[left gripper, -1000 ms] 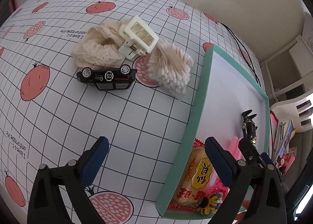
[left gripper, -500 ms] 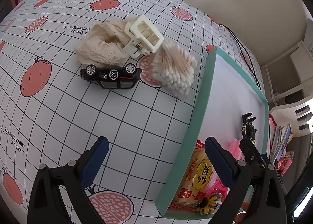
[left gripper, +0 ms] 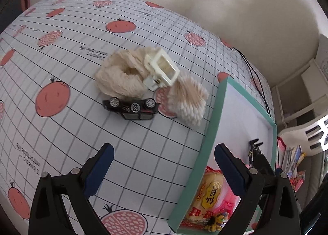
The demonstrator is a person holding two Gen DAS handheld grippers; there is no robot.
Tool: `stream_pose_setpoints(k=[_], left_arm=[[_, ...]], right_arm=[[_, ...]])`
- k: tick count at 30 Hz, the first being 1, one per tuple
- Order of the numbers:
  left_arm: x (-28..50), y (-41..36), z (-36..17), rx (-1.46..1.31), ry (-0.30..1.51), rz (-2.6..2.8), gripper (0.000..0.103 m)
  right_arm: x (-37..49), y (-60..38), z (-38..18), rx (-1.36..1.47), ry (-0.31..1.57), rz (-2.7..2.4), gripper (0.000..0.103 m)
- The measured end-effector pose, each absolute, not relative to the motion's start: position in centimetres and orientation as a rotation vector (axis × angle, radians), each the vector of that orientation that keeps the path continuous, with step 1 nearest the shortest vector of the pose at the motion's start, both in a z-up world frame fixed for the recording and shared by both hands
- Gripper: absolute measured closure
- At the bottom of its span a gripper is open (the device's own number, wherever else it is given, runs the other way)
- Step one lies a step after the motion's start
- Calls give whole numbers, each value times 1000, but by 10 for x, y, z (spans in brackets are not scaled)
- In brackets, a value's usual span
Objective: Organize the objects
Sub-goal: 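Move both tools toward the cream lace cloth and white plastic box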
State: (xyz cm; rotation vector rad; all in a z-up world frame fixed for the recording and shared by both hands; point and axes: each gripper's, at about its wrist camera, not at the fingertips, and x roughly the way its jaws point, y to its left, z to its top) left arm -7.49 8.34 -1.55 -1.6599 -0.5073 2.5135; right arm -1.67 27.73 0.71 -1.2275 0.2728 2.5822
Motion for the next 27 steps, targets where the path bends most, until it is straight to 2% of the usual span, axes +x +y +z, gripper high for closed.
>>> stream_pose_setpoints(k=[16,27], left_arm=[[-92,20,-23,-1690,-695,2561,4],[-108,-11,-32,-1688,-810,2548,4]], right_arm=[[-33,231,-2,-1314,137,2689,0],[-46,215,-4,-1340,176,2737,0]])
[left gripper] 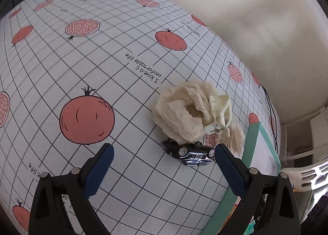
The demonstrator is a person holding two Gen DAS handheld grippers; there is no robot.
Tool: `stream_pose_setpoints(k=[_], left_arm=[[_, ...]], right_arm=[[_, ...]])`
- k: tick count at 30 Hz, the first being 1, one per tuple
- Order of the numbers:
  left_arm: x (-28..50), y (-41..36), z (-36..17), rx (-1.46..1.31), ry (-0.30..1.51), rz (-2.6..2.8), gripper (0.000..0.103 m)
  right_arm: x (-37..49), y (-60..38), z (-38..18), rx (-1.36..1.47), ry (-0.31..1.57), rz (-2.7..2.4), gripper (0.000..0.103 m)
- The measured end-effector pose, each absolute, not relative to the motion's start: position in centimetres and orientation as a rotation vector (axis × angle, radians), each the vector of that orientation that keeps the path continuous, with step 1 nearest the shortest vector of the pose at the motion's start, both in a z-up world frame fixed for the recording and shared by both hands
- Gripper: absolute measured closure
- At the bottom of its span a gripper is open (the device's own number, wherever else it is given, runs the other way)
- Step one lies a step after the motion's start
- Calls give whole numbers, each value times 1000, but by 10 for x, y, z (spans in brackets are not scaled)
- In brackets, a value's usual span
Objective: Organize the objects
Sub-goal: 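Move both tools toward the cream lace cloth and white plastic box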
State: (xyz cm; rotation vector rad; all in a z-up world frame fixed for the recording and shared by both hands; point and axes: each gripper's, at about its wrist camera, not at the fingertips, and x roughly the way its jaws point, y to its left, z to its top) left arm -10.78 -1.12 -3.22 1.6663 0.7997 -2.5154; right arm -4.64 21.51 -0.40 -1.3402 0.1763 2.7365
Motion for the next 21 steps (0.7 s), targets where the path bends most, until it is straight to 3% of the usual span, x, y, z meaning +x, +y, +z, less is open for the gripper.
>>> stream_pose_setpoints(k=[14,21], left_arm=[[-128,-15,-28,1601,657,-2592,5],[-138,-17,-26,1585,652,-2638,5]], right_arm=[[-66,221,8,-1300,306,2788,0],[-84,205,9,-1298,363,2855,9]])
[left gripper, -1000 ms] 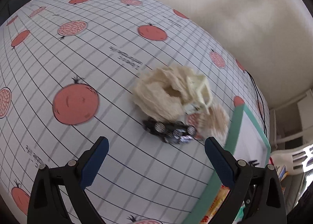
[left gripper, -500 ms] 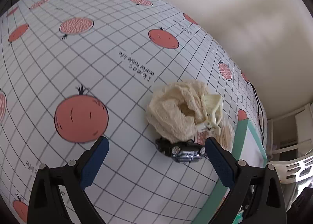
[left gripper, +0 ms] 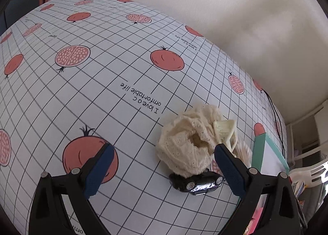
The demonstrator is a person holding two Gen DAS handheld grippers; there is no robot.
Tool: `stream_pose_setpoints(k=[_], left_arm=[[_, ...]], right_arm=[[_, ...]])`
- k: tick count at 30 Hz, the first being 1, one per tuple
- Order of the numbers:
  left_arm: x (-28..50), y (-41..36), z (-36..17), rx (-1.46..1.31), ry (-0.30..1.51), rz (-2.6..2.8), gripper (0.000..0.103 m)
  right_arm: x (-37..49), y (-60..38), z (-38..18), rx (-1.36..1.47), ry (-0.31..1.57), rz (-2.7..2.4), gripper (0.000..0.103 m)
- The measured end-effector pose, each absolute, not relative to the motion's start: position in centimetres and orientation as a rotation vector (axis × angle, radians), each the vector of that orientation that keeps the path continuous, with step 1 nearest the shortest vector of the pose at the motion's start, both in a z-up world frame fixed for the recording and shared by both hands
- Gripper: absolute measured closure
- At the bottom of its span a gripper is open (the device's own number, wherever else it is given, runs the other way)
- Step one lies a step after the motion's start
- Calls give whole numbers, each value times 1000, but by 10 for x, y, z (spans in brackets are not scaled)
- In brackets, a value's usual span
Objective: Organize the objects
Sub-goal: 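Move both tools toward the cream lace cloth and white plastic box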
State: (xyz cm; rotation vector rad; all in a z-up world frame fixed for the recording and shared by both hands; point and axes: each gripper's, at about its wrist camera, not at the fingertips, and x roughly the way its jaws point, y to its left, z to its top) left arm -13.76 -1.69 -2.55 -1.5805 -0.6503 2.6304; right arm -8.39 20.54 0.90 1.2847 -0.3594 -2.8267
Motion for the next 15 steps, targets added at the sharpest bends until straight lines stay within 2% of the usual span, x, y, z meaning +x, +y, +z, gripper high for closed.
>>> stream_pose_setpoints(k=[4,6,9,13,15], left_arm=[[-142,-20,-27,-1569,-683,2605,5],[-145,-21,-28,-1568,-687,2597,5],[-148,-21,-31,-1571,-685,2597,5],[-150,-26,-40,-1591,-772,2534,6],[-149,-28,-43,-1600,-807,2516,6]], right_arm=[[-94,204,4,1280,-390,-2813,15],[-98,206,1,1290,-408,-2809,22],[-105,208,-2,1292,-447,-2799,27],[-113,205,-6,1284,-460,-2774,33],[-117,200,-8,1288,-452,-2761,39]])
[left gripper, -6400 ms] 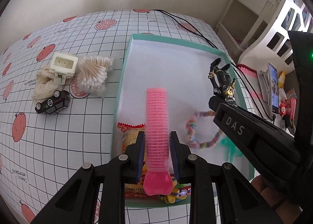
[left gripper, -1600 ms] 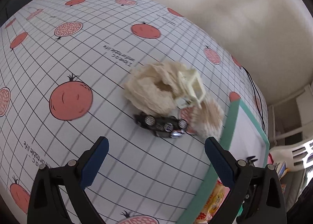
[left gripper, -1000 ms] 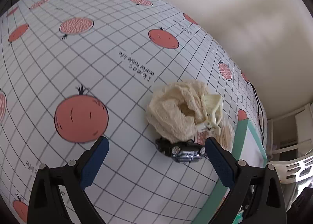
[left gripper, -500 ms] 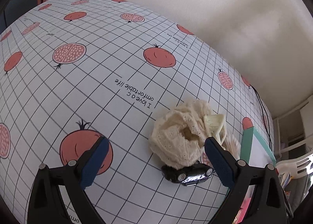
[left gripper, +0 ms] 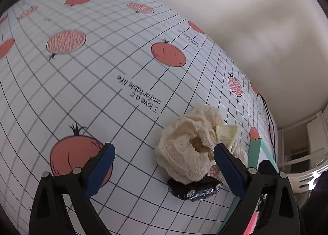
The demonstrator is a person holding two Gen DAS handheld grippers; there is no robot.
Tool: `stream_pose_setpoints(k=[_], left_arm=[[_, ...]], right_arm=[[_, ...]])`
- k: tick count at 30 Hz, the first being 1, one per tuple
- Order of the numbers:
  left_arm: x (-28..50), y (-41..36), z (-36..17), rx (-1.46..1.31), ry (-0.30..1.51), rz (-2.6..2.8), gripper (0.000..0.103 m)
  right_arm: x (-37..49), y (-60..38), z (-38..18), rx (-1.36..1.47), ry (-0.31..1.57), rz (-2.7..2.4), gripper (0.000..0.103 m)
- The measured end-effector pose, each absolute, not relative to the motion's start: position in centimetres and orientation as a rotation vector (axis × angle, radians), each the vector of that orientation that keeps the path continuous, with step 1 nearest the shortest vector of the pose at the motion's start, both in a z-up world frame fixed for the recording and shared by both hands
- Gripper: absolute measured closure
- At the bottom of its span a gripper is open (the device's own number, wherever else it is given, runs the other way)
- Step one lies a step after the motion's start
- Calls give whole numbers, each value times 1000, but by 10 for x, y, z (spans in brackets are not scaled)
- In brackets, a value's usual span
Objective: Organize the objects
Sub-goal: 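Move both tools toward the cream lace cloth and white plastic box, then grasp the lace cloth with the left tool while the right tool grasps the white box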
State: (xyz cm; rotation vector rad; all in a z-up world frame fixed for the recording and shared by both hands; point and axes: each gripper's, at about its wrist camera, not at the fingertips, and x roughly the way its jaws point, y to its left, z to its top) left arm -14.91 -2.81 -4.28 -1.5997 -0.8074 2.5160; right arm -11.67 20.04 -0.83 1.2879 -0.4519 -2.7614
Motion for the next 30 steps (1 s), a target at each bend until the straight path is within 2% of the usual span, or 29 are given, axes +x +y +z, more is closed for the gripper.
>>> stream_pose_setpoints(k=[2,5,10,19,21,24,30], left_arm=[[-149,-29,-45,-1606,-817,2508,6],[-149,-25,-45,-1607,-781,2511,18],[-149,-18,-45,-1603,-745,2498,19],[-150,-10,-48,-1593,-752,2439,50],[-149,-11,-49,-1588,-766,2432,62],[-149,-11,-50,-1578,-779,2418,72],[-149,-5,-49,-1570,-728,2415,86]], right_arm=[[-119,196,-11,1290,-457,-2741,44],[-122,189,-17,1294,-449,-2720,47],[-123,187,-19,1284,-482,-2711,47],[-125,190,-21,1277,-532,-2700,47],[-126,188,-21,1272,-547,-2690,47],[-130,183,-23,1272,-545,-2677,47],[-134,174,-27,1277,-553,-2658,50]])
